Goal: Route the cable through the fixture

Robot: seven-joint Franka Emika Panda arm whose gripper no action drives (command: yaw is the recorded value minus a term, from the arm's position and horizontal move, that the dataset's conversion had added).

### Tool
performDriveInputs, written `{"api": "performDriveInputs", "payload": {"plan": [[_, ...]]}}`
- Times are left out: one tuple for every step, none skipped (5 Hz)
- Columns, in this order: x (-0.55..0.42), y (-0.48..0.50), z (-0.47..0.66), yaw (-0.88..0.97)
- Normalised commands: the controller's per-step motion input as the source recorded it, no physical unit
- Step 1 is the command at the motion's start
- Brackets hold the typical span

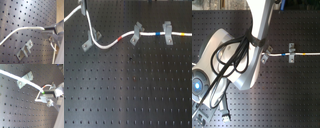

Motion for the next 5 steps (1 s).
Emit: {"api": "performDriveInputs", "payload": {"plan": [[0.087,-0.172,0.27,0.04],[0.174,-0.331,0.23,0.3],[0.024,-0.395,0.23,0.25],[-0.297,-0.488,0.38,0.04],[-0.409,-0.45,0.3,0.07]]}}
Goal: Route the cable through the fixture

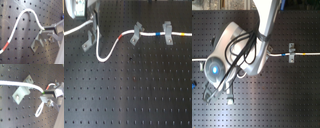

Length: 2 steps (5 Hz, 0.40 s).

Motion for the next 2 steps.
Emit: {"api": "performDriveInputs", "payload": {"plan": [[-0.321,-0.19,0.08,0.29],[-0.047,-0.034,0.0,0.0]]}}
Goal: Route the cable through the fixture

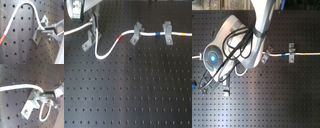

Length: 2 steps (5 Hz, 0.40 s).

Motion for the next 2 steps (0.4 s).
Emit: {"api": "performDriveInputs", "payload": {"plan": [[-0.352,-0.021,-0.01,0.0],[-0.417,-0.012,0.01,0.0]]}}
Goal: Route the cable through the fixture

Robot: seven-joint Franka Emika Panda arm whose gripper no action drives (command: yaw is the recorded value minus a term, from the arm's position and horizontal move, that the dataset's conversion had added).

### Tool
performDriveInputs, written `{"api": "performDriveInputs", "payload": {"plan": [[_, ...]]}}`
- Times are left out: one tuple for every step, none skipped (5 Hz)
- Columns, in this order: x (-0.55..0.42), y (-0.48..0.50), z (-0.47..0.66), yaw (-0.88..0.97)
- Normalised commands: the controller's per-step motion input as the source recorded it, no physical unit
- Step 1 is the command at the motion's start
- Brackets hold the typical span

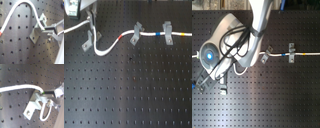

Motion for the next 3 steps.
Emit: {"api": "performDriveInputs", "payload": {"plan": [[-0.263,0.064,0.01,0.07],[-0.201,0.008,0.37,-0.02],[-0.388,-0.047,0.46,-0.29]]}}
